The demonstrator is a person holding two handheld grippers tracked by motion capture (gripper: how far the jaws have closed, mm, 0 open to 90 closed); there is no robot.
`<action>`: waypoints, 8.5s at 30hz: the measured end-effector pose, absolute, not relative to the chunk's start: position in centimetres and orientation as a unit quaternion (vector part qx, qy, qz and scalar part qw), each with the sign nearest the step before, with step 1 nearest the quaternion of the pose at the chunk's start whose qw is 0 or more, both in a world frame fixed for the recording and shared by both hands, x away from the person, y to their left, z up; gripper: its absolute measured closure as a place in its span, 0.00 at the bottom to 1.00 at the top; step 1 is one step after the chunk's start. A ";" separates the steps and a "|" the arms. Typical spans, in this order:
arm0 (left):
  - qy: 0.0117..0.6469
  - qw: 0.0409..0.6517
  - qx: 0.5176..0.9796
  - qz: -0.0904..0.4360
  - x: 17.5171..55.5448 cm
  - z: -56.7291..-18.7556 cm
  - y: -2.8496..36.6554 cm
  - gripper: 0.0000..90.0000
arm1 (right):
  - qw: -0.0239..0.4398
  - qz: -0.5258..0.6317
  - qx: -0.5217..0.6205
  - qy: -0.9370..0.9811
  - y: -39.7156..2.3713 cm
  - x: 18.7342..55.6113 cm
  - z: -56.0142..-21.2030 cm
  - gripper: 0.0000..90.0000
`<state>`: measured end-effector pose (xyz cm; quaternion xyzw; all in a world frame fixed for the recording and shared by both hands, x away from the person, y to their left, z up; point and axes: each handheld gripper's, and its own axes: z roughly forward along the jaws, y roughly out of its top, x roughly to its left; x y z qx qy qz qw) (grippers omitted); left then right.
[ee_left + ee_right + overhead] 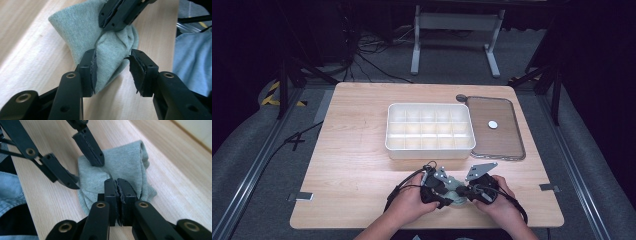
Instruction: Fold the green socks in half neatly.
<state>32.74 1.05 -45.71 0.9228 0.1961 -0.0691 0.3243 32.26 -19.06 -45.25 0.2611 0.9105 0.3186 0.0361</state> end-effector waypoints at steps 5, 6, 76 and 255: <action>0.201 0.348 0.912 -0.085 33.0 -44.8 1.4 0.67 | 0.029 0.317 0.248 0.915 -19.3 32.3 -45.5 0.99; 0.204 0.360 0.907 -0.078 33.2 -44.5 1.6 0.69 | 0.026 0.316 0.249 0.915 -19.3 32.3 -45.5 0.99; 0.221 0.303 0.927 -0.002 33.6 -44.5 0.6 0.89 | 0.063 0.276 0.261 0.923 -21.1 30.9 -44.0 0.97; 0.150 0.281 0.947 0.049 30.6 -45.6 0.8 0.45 | -0.095 0.273 0.381 0.878 -19.2 35.0 -45.5 0.62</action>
